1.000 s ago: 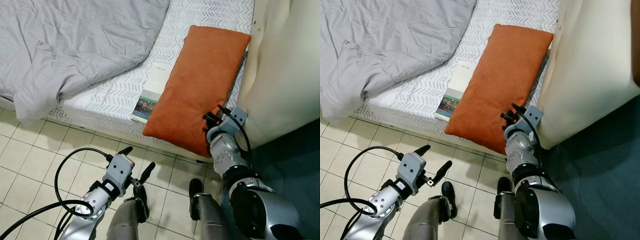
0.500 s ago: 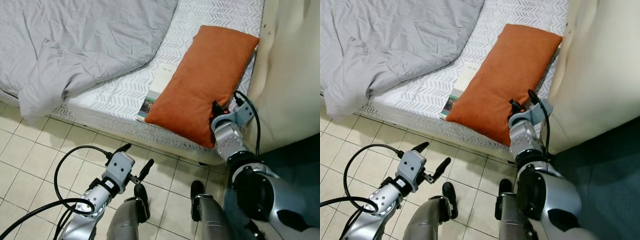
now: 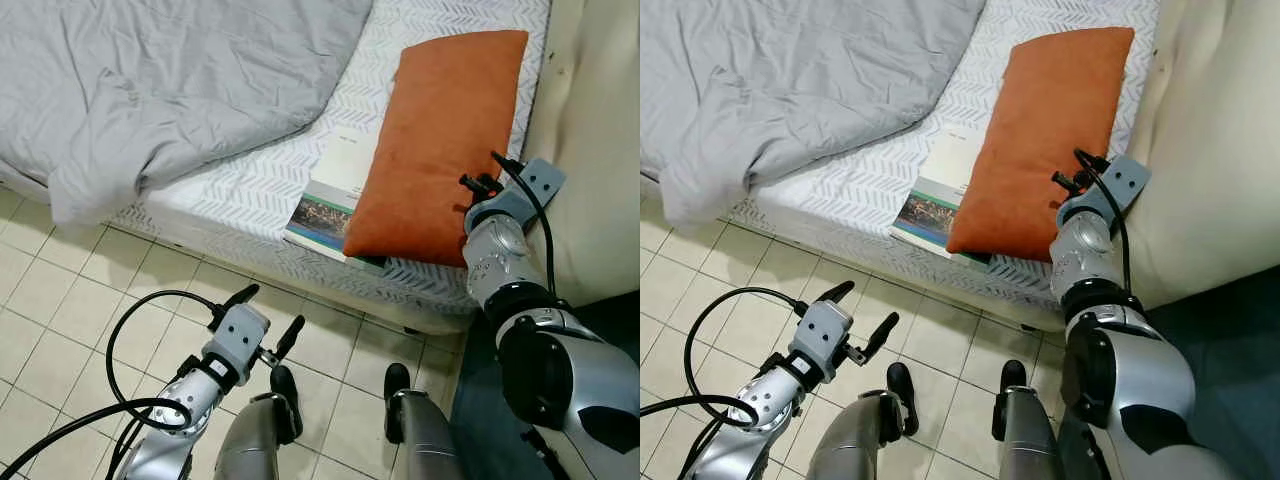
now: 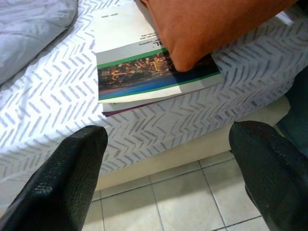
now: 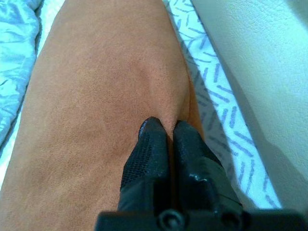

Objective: Clean up the room

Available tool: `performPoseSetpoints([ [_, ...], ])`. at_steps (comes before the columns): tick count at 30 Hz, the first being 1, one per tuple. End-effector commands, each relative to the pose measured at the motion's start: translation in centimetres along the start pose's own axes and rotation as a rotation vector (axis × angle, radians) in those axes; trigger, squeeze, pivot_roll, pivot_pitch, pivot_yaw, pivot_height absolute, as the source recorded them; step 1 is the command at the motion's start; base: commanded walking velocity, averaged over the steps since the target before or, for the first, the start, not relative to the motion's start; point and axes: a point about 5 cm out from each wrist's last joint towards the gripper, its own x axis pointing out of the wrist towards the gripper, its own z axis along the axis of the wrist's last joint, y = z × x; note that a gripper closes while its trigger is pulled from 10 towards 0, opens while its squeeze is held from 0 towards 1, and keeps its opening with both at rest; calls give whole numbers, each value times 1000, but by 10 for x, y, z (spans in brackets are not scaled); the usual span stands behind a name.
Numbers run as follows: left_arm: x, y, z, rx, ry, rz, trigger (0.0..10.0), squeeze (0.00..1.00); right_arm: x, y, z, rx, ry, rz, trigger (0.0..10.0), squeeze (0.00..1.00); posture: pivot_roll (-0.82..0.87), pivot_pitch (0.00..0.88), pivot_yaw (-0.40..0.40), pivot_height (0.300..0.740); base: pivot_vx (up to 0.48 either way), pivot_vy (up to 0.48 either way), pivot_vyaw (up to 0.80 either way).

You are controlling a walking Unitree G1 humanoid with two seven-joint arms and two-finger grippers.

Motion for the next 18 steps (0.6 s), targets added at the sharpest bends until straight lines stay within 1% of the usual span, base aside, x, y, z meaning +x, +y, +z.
performPoseSetpoints([
  [1, -9, -4, -12, 0, 53, -9, 10000, 0, -1, -33, 0, -1, -21, -143, 0, 0, -72, 457, 65, 740, 0, 0, 0],
  [7, -9, -2, -12, 9, 51, -5, 10000, 0, -3, -53, -2, 40, -23, -263, 0, 0, -72, 455, 67, 740, 0, 0, 0],
  [9, -9, -2, -13, 9, 51, -5, 10000, 0, -3, -56, -2, 44, -24, -285, 0, 0, -73, 454, 66, 740, 0, 0, 0],
  [12, -8, -4, -12, 8, 49, -8, 10000, 0, -7, -71, -6, 132, -9, -392, 0, 0, -75, 453, 65, 740, 0, 0, 0],
  [14, -7, -5, -12, 8, 45, -10, 10000, 0, -11, -81, -17, 210, 27, -465, 0, 0, -76, 452, 62, 740, 0, 0, 0],
  [16, -6, -6, -11, 11, 41, -11, 10000, 0, -15, -85, -25, 246, 52, -506, 0, 0, -73, 450, 59, 740, 0, 0, 0],
  [18, -5, -6, -11, 12, 39, -9, 10000, 0, -16, -86, -27, 240, 55, -510, 0, 0, -73, 450, 58, 740, 0, 0, 0],
])
